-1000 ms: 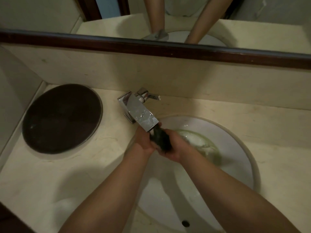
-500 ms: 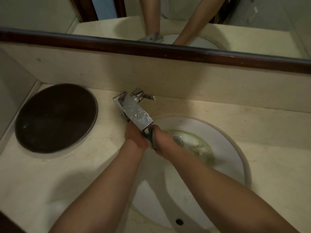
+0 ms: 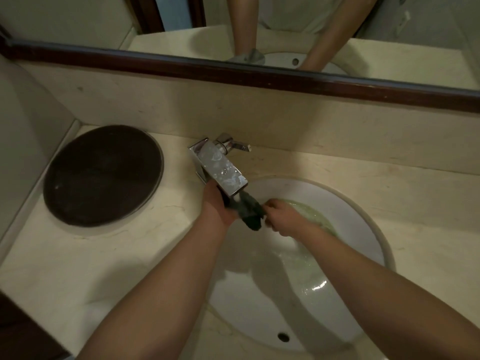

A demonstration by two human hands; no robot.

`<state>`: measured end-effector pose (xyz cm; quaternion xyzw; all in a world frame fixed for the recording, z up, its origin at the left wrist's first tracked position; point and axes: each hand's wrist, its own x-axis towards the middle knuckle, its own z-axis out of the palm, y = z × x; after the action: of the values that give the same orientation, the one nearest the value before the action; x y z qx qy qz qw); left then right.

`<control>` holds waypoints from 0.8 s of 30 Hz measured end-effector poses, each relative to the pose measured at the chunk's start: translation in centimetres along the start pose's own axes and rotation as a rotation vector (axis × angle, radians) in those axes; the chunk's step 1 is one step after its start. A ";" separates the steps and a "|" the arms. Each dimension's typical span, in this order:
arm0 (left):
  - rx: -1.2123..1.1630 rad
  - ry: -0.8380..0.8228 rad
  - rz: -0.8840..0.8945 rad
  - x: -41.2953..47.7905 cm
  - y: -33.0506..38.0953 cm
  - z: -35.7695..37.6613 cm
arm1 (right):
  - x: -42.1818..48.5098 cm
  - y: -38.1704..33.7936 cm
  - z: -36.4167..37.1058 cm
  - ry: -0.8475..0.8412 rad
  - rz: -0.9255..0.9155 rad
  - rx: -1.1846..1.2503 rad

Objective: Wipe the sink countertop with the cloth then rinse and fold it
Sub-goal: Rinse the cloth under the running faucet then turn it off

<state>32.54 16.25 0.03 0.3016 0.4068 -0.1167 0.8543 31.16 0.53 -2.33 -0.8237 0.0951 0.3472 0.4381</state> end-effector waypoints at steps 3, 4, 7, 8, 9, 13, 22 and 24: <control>0.030 0.016 0.005 0.1 -0.1 -0.3 | -0.1 0.5 -1.1 -0.014 -0.029 -0.089; 0.026 0.025 0.010 0.0 -0.2 -0.4 | -0.2 0.5 -1.2 -0.024 -0.049 -0.074; 0.015 0.012 -0.008 -0.2 -0.3 -0.4 | -0.3 0.4 -1.0 -0.055 -0.066 0.076; 0.021 0.010 -0.021 -0.3 -0.3 -0.5 | -0.3 0.2 -0.9 -0.046 -0.059 0.129; 0.024 0.011 -0.021 -0.4 -0.3 -0.5 | -0.3 0.2 -0.8 -0.030 -0.057 0.169; 0.032 -0.020 -0.018 -0.7 -0.4 -0.8 | -0.9 -0.6 -0.7 0.037 -0.087 0.239; 1.172 0.128 0.446 -2.4 -1.9 -1.2 | -2.7 -3.4 -1.9 0.087 -0.256 0.339; 1.065 -0.069 0.447 -3.6 -3.2 -1.4 | -2.8 -3.4 -1.6 0.048 -0.265 0.315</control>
<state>27.91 14.36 0.81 0.7647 0.1903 -0.1317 0.6013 31.50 0.88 2.35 -0.7584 0.0495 0.2477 0.6009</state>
